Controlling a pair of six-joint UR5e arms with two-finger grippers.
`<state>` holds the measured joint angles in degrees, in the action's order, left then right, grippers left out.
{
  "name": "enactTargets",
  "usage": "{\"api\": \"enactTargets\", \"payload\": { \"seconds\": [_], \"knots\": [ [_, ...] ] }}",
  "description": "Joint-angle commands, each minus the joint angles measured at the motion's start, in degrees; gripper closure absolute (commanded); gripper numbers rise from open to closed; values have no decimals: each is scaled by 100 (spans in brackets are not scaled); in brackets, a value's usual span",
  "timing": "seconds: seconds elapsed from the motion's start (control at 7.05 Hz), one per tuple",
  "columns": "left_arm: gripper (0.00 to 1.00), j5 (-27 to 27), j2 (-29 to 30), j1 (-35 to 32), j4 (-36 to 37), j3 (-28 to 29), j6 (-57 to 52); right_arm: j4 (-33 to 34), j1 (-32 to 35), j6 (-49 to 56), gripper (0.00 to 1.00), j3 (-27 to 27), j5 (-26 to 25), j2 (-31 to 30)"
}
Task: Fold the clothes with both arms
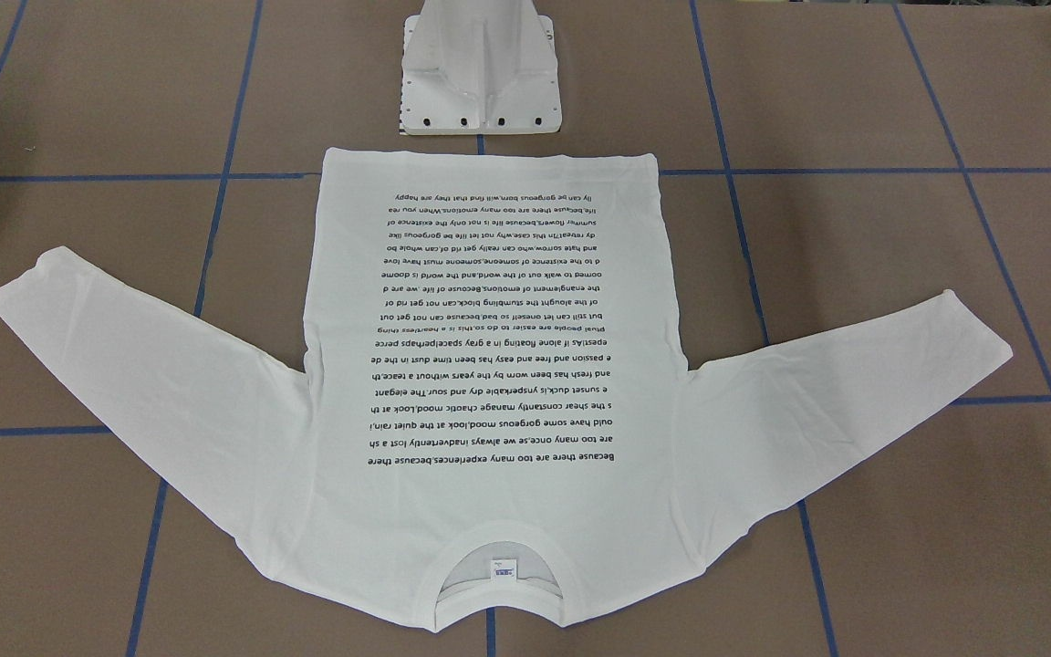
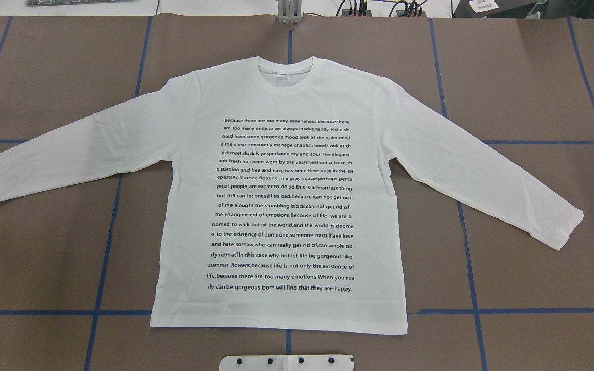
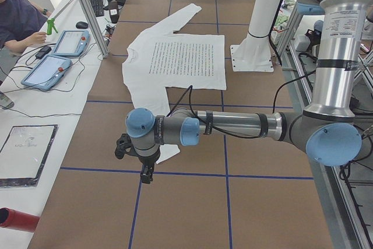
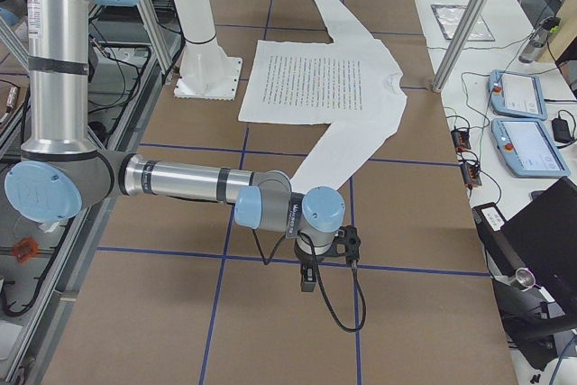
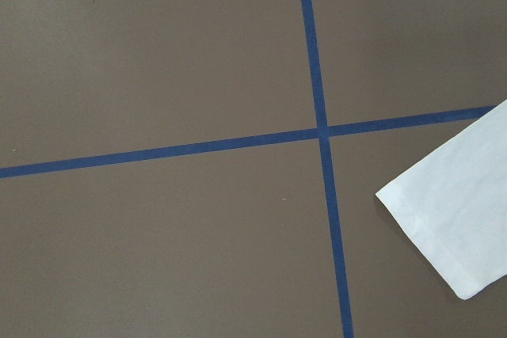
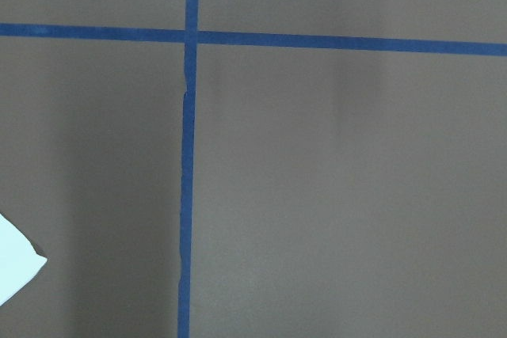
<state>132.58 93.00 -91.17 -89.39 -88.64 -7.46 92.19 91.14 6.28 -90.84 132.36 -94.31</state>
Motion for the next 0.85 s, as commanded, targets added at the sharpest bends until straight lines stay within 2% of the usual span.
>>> {"api": "enactTargets", "payload": {
  "seconds": [0.0,0.43,0.57,0.71],
  "knots": [
    [1,4,-1,2,-9,5,-44,-8,0,-13,0,-13,18,-9],
    [1,13,112,-6,-17,-56,-18,-8,0,-13,0,-126,36,-17],
    [1,22,191,-6,-157,-65,-44,-8,0,-22,0,-423,79,-17],
    [1,22,244,-6,-289,-74,-53,-17,0,-22,0,-461,80,26]
  ]
}}
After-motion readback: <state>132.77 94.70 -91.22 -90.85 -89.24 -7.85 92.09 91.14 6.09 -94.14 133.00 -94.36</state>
